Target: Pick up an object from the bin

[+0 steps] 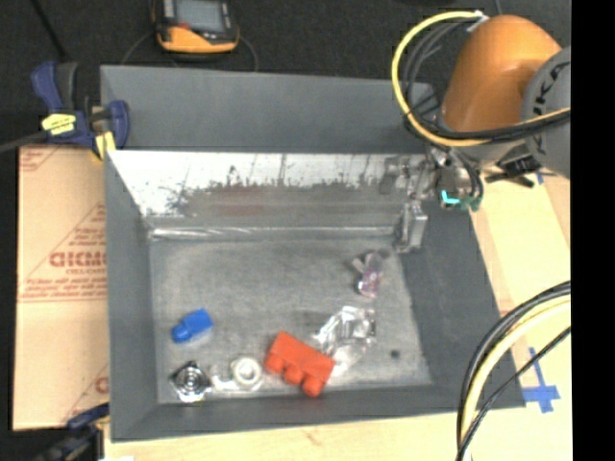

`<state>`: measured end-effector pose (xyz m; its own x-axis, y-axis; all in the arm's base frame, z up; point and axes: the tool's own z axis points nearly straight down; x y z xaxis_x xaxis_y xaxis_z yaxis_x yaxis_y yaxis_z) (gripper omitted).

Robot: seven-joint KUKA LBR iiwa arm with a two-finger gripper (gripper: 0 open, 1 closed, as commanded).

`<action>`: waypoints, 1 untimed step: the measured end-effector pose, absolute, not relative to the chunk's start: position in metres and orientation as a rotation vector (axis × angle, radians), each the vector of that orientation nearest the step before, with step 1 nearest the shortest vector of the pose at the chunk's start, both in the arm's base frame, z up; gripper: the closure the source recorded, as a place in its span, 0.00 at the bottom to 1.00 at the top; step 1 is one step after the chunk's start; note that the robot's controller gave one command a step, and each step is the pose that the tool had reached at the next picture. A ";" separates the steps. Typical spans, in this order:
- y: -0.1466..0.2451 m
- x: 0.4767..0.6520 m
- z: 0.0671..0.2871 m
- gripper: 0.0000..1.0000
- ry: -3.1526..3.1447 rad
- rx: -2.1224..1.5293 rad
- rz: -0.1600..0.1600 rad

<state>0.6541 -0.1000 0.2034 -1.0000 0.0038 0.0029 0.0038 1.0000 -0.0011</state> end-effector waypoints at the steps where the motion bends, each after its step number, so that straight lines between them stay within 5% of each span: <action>1: -0.123 0.619 0.097 0.00 -3.012 0.892 0.000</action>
Offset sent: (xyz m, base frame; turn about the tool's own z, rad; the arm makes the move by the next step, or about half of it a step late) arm -0.0344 -0.0214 -0.1051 -0.5823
